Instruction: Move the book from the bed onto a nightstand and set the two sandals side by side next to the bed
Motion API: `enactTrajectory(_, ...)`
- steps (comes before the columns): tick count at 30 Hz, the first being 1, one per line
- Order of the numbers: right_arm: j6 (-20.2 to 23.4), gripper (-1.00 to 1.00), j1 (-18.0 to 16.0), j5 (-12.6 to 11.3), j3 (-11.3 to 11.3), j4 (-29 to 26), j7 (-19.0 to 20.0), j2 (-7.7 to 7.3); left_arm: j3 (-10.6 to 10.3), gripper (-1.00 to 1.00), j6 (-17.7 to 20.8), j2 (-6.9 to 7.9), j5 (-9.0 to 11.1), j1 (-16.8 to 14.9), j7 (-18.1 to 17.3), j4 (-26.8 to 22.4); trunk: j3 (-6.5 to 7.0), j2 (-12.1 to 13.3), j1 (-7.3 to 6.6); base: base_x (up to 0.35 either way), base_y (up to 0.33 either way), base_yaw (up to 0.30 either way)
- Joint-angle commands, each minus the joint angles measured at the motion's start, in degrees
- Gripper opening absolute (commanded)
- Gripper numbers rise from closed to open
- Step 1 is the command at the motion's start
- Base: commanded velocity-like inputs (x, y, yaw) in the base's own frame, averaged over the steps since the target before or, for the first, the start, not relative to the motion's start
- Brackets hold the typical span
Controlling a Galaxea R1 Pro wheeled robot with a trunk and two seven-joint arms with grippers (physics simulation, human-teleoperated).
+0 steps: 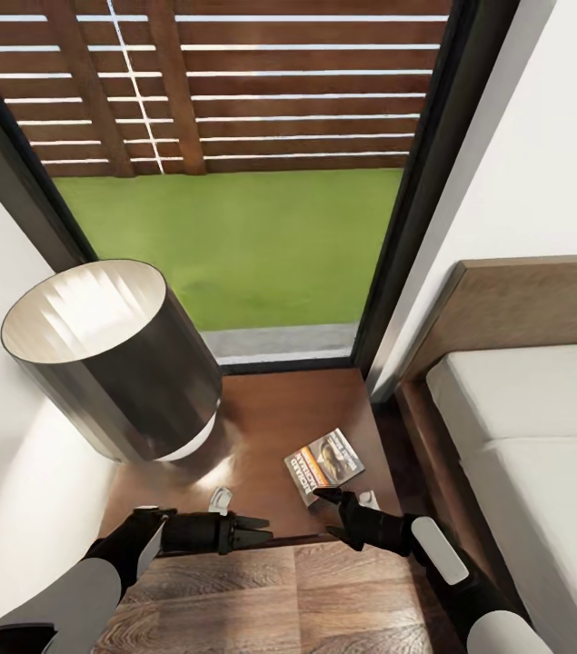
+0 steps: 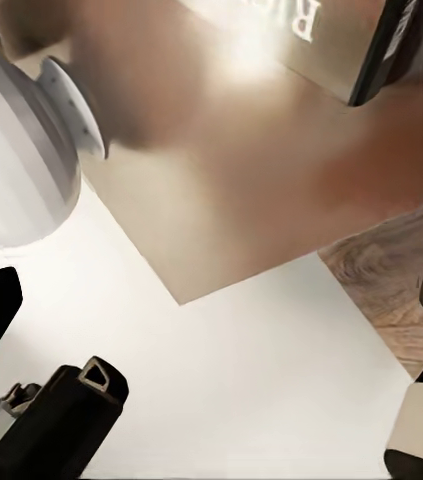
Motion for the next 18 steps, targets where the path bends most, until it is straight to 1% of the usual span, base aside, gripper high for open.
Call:
enactTrajectory(1,-0.09,1.00,-0.03,0.42,1.61,0.01,0.41,-0.07,0.14,1.00,0.57,-0.03,-0.15,-0.01,-0.24,-0.02,0.15,0.40,-0.23,0.000,0.000,0.000)
enactTrajectory(3,-0.49,1.00,-0.04,0.45,3.97,0.01,0.43,-0.10,0.14,1.00,0.57,-0.05,-0.15,-0.01,-0.24,-0.02,0.51,1.20,-0.67,0.000,0.000,0.000)
enactTrajectory(5,-1.44,1.00,-0.04,0.47,5.18,0.01,0.44,-0.15,0.14,1.00,0.54,-0.06,-0.15,-0.01,-0.21,-0.02,0.87,2.01,-1.11,0.000,0.000,0.000)
enactTrajectory(7,-2.65,1.00,-0.04,0.52,5.73,0.06,0.44,-0.14,0.14,1.00,0.52,-0.06,-0.15,-0.01,-0.17,0.03,1.23,2.81,-1.55,0.000,0.000,0.000)
enactTrajectory(9,-3.73,1.00,-0.04,0.79,6.09,0.09,0.44,-0.18,0.14,1.00,0.51,-0.07,-0.15,-0.01,-0.18,0.06,1.59,3.61,-1.99,0.000,0.000,0.000)
enactTrajectory(18,-3.91,1.00,-0.02,0.83,6.10,0.45,0.42,-0.19,0.14,1.00,0.51,0.02,-0.15,0.05,-0.15,0.10,3.20,7.22,-3.96,0.000,0.000,0.000)
